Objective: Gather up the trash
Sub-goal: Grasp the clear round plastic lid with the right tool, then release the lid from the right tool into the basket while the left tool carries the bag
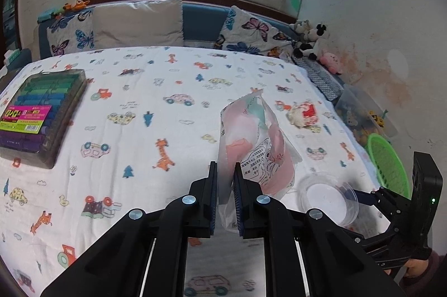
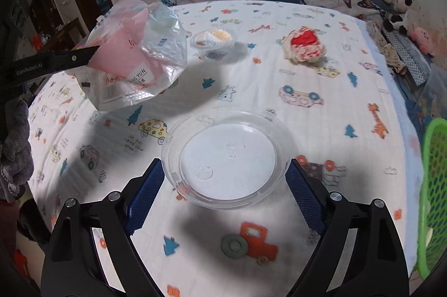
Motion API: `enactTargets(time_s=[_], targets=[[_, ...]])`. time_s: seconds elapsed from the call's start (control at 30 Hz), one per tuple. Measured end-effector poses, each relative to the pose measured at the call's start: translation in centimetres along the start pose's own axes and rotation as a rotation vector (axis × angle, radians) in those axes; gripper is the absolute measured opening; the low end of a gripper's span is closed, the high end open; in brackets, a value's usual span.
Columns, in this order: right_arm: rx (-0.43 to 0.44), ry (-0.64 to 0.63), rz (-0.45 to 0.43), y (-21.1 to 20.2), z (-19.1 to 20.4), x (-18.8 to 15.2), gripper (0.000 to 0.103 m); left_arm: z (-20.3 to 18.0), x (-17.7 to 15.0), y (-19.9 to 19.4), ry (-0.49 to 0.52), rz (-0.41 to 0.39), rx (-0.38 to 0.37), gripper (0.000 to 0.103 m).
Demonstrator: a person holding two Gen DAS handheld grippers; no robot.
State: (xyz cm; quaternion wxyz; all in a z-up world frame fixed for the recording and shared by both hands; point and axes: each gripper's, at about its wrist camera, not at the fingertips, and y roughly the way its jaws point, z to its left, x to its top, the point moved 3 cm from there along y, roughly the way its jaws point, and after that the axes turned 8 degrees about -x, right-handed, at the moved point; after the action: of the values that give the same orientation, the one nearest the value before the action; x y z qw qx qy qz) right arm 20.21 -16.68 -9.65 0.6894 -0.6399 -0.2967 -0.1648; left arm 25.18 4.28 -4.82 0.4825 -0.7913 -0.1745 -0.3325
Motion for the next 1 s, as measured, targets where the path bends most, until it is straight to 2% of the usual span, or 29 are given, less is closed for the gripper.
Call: enactTargets(time_s=[0.27, 0.53, 0.73, 1.0], targets=[[-0.012, 0.043, -0.038, -3.9, -2.6, -1.4, 0.086, -3.5, 0.4, -0.4, 0.035, -0.008, -0.046, 0.011], [-0.047, 0.106, -0.069, -7.3, -6.6, -3.1, 0.086, -8.3, 0.7, 1.0, 0.088, 0.009, -0.106, 0.011], [-0.071, 0.168, -0.089, -9.4, -10.4, -4.4, 0.086, -11.7, 1.0, 2.4, 0.121, 0.026, -0.146, 0.011], [-0.154, 0.247, -0.115, -11.7, -16.4, -5.4, 0.086, -16.3, 1.6, 4.0, 0.158, 0.045, -0.2, 0.011]])
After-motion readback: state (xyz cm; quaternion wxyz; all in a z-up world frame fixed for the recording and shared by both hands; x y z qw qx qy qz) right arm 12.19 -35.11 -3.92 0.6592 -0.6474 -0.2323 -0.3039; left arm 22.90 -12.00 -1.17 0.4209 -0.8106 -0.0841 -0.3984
